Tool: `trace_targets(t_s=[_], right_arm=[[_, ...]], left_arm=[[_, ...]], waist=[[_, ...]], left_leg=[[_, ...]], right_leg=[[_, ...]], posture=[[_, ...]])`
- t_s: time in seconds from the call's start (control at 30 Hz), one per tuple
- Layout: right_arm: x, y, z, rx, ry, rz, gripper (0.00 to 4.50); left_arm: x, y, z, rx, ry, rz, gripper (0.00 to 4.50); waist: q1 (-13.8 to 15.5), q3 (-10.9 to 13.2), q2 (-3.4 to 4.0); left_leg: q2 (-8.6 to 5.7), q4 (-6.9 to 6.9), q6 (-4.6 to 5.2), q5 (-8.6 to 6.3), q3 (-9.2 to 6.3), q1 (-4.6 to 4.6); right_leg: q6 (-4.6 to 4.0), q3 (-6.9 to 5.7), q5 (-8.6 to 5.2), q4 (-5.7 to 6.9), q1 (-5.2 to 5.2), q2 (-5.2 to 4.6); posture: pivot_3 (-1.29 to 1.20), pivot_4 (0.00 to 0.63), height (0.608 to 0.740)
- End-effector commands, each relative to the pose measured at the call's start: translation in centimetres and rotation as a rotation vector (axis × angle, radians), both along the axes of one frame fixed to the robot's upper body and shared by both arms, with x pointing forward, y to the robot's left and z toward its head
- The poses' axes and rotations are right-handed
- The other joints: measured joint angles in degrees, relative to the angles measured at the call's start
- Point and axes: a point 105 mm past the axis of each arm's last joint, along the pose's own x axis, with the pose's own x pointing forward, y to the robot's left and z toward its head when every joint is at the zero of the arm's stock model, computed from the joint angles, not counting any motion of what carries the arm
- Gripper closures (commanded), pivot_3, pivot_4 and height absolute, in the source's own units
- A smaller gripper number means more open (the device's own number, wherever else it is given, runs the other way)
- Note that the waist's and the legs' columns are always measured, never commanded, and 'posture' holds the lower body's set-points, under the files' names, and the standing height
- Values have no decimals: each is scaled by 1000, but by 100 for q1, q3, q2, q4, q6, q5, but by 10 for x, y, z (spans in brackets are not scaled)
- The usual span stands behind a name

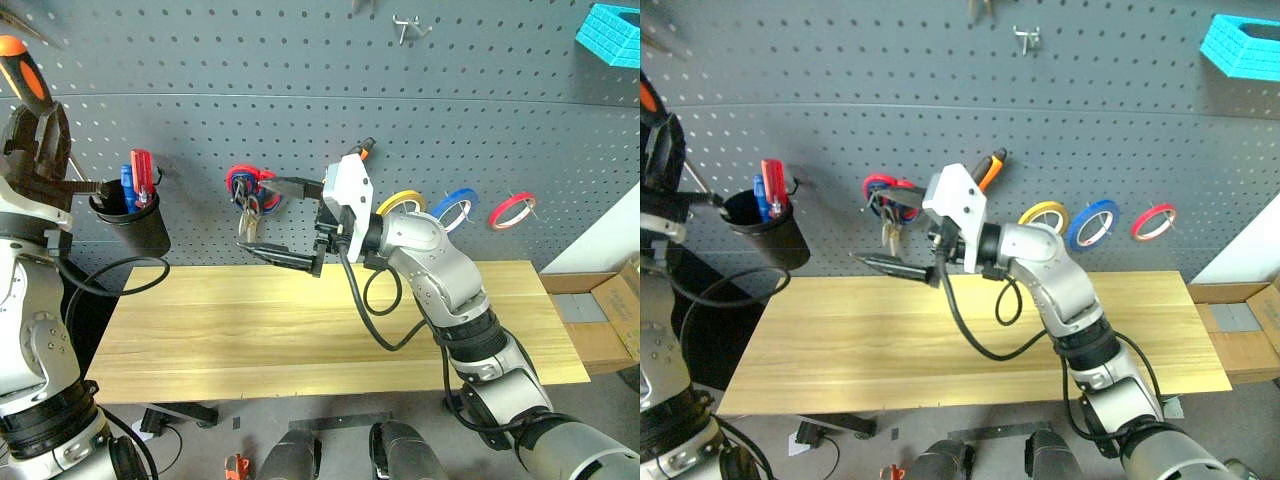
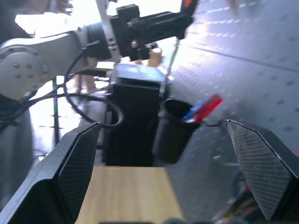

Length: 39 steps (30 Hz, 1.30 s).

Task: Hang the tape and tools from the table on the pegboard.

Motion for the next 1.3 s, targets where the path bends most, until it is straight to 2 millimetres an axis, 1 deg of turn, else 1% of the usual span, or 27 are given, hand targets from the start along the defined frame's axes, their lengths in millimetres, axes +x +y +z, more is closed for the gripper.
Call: trace_targets(t_s=[0.03,0.1,0.2,0.3,0.37,0.5,0.57,0.63,0.67,0.7,0.73,0.83,0.93,1.0,1.07,1.17,1.2,1.23,1.27,1.3], right_arm=[[2,0,9,27,-60,-31,0],[2,1,9,28,-67,-38,0],[2,2,10,35,-72,-46,0],[2,1,9,35,-75,-46,0],[1,1,9,31,-77,-48,0],[2,-1,8,26,-84,-56,0],[3,-2,8,33,-78,-64,0],[4,-1,6,32,-73,-76,0],[4,0,5,31,-73,-76,0],[3,0,5,30,-74,-74,0],[3,1,5,30,-76,-70,0],[2,1,5,20,-84,-64,0],[4,-1,4,7,-91,-67,0],[5,-4,3,1,-93,-69,0],[3,-11,3,-3,-84,-54,0],[-5,-22,3,1,-44,-8,0],[-8,-27,1,-5,-31,8,0],[-10,-31,0,-9,-23,18,0],[-10,-33,-4,-32,-24,13,0],[-11,-35,-7,-47,-23,6,0]], left_arm=[[11,-1,18,13,-73,-7,3938],[21,3,17,36,-66,4,3938],[35,15,10,29,-47,24,3938],[49,18,-10,24,7,12,3938],[55,20,-21,15,35,9,3938],[56,26,-44,-35,120,22,3938],[51,29,-55,-102,144,24,3938],[44,31,-62,-86,138,62,3938],[42,31,-65,-103,142,52,3938],[41,31,-69,-116,154,47,3224],[41,31,-71,-123,162,47,3010],[40,30,-73,-108,170,59,1996],[38,27,-69,-70,160,63,950],[35,17,-58,-29,122,13,305],[30,-1,-42,12,80,-82,305],[20,-28,-26,26,59,-258,305],[15,-42,-25,22,74,-351,305],[11,-52,-25,19,90,-414,305],[5,-69,-33,49,138,-493,305],[0,-82,-44,66,192,-547,305]], waist=[[11,-3,-4],[15,-7,-9],[-1,-11,-9],[-17,-13,-8],[-23,-13,-8],[-36,-16,-11],[-52,-28,-10],[-64,-38,-12],[-67,-42,-15],[-66,-44,-19],[-65,-51,-25],[-54,-77,-28],[-49,-131,-26],[-49,-145,-25],[-49,-148,-25],[-41,-153,-28],[-42,-154,-26],[-45,-154,-26],[-57,-154,-24],[-79,-155,-19]], left_leg=[[0,2,-2,1,0,-1],[0,5,-4,3,-3,-2],[-1,4,-4,3,2,0],[0,3,-4,3,8,2],[2,2,-4,3,9,1],[2,5,-4,3,11,-4],[2,4,-3,3,14,-4],[3,5,-3,3,14,-4],[3,5,-3,3,15,-4],[4,5,-4,3,15,-3],[7,5,-4,3,15,-4],[6,10,-4,3,15,-1],[4,9,-4,3,21,7],[6,7,-4,3,21,16],[6,7,-4,3,21,22],[6,9,-3,2,20,22],[6,9,-3,2,21,22],[6,9,-2,1,23,22],[6,9,0,1,24,22],[6,9,0,0,26,24]], right_leg=[[0,0,0,3,-1,1],[-1,-4,1,4,-1,1],[-2,0,1,4,-1,1],[-2,3,1,7,-6,2],[-2,2,1,10,-10,4],[-3,5,2,9,-14,5],[-3,8,2,10,-16,5],[-3,7,2,11,-17,5],[-3,8,2,12,-17,5],[-3,7,2,15,-17,5],[-3,5,2,16,-17,5],[-7,5,5,16,-10,5],[-7,9,5,14,-4,5],[-7,8,5,14,2,5],[-7,8,5,15,8,5],[-8,8,6,15,10,5],[-8,10,6,13,11,5],[-8,13,6,12,11,4],[-8,14,6,11,13,4],[-8,16,6,11,14,4]], posture=[[122,102,740],[118,98,740],[112,98,740],[108,98,740],[92,97,740],[79,92,740],[81,90,740],[83,85,740],[85,82,740],[85,82,740],[85,81,740],[87,79,740],[85,78,740],[79,80,740],[77,80,740],[67,83,740],[59,89,740],[52,95,740],[44,100,740],[38,103,740]])
